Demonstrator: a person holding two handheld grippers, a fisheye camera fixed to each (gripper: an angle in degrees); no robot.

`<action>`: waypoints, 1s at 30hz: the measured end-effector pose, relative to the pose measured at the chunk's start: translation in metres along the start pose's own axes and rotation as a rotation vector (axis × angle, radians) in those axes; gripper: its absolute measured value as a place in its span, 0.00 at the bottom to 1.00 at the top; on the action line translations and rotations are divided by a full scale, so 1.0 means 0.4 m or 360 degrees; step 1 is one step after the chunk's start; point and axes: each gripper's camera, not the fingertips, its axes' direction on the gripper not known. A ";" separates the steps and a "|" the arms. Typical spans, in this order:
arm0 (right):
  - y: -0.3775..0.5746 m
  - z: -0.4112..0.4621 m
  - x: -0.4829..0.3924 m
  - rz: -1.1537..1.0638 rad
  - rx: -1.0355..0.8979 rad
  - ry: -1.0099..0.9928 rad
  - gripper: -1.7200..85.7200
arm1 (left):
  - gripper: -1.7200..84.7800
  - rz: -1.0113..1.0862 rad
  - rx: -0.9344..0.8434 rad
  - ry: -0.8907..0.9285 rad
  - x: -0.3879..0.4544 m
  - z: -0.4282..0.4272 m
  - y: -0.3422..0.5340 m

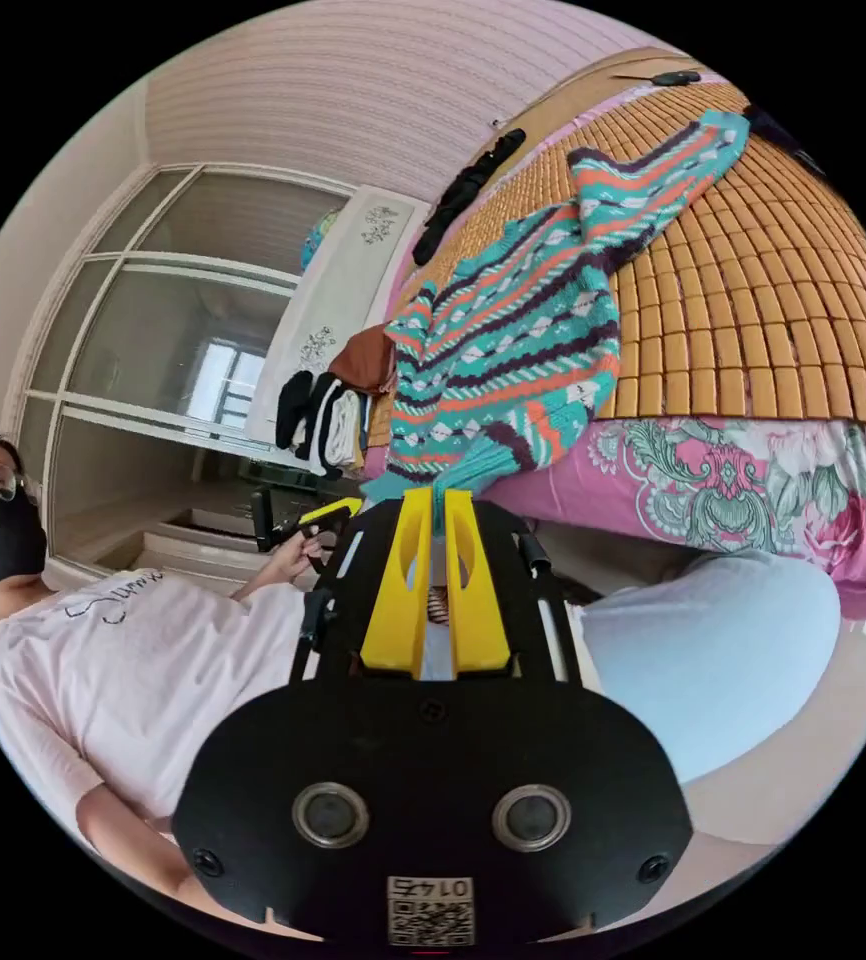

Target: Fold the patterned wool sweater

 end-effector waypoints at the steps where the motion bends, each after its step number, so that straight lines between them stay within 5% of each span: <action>1: 0.009 0.018 0.004 0.0013 -0.0058 0.0059 0.03 | 0.02 -0.0036 0.0014 -0.0040 -0.010 -0.001 0.013; 5: 0.032 0.056 -0.014 0.0006 -0.0152 0.0365 0.03 | 0.08 -0.0156 0.0109 -0.0231 -0.078 -0.064 0.015; 9: 0.005 0.036 0.016 0.0141 -0.0051 0.0160 0.03 | 0.11 -0.0283 0.0101 -0.0275 -0.189 -0.047 -0.012; 14: -0.033 0.042 -0.015 0.0078 -0.0057 0.0225 0.03 | 0.12 -0.0564 -0.0309 0.0305 -0.339 0.103 -0.077; 19: -0.081 0.027 -0.047 -0.0001 -0.0027 0.0252 0.03 | 0.04 -0.0461 -0.0321 0.0187 -0.360 0.109 -0.072; 21: -0.108 -0.013 -0.079 -0.0093 0.0066 0.0249 0.03 | 0.03 -0.0456 -0.0167 0.0204 -0.366 0.042 -0.050; 25: -0.133 -0.135 -0.162 -0.0355 0.0371 0.0144 0.02 | 0.01 -0.0328 0.0577 0.0336 -0.346 -0.273 0.060; 28: -0.102 -0.325 -0.254 -0.0770 0.0872 -0.0314 0.02 | 0.01 -0.0184 0.0949 0.0302 -0.300 -0.486 0.151; 30: -0.101 -0.422 -0.313 -0.0744 0.0949 -0.0063 0.02 | 0.01 -0.0036 0.1045 0.0253 -0.256 -0.555 0.183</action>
